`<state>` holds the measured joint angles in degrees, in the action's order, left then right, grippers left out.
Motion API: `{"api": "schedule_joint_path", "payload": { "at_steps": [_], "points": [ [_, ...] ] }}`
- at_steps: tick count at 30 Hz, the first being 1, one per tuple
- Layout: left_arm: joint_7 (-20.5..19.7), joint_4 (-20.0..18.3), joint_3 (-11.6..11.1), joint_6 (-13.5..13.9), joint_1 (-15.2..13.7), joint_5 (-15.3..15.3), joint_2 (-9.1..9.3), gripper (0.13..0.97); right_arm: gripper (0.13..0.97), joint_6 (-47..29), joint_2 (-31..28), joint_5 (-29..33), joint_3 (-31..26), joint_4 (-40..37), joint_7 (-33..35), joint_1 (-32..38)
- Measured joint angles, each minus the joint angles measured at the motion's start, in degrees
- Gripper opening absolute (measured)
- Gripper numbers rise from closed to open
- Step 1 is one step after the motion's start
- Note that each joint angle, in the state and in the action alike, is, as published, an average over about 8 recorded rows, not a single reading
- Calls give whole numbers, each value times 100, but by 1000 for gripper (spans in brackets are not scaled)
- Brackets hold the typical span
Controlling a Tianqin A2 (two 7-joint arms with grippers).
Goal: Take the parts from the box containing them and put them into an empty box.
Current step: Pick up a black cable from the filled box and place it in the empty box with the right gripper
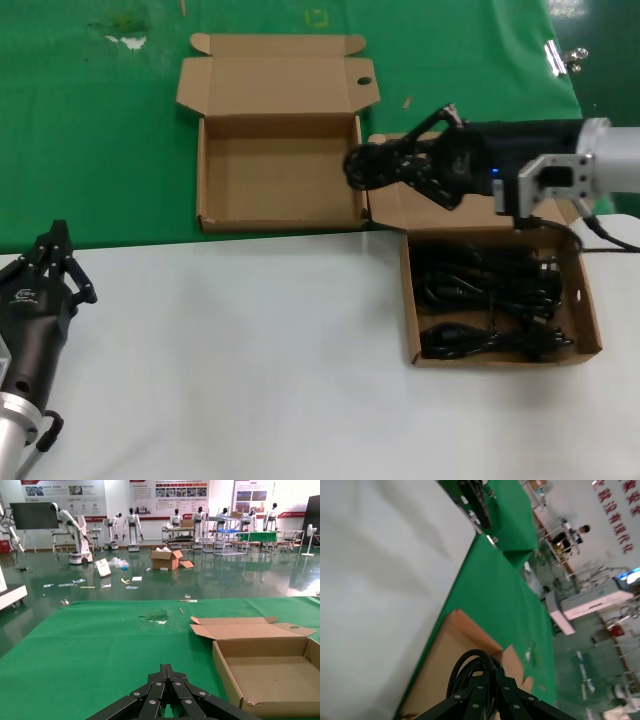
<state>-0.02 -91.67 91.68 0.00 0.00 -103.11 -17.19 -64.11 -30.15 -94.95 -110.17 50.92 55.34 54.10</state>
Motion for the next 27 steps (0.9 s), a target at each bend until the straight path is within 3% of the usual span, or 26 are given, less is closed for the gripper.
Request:
{"api": "schedule_joint_path", "payload": {
  "at_steps": [17, 27],
  "points": [
    [0, 0, 0, 0, 0, 0, 0, 140, 146, 463, 1187, -236, 89, -971, 1590, 217],
    [0, 0, 0, 0, 0, 0, 0, 140, 146, 519, 1910, -387, 313, -2755, 3111, 790]
  ]
}}
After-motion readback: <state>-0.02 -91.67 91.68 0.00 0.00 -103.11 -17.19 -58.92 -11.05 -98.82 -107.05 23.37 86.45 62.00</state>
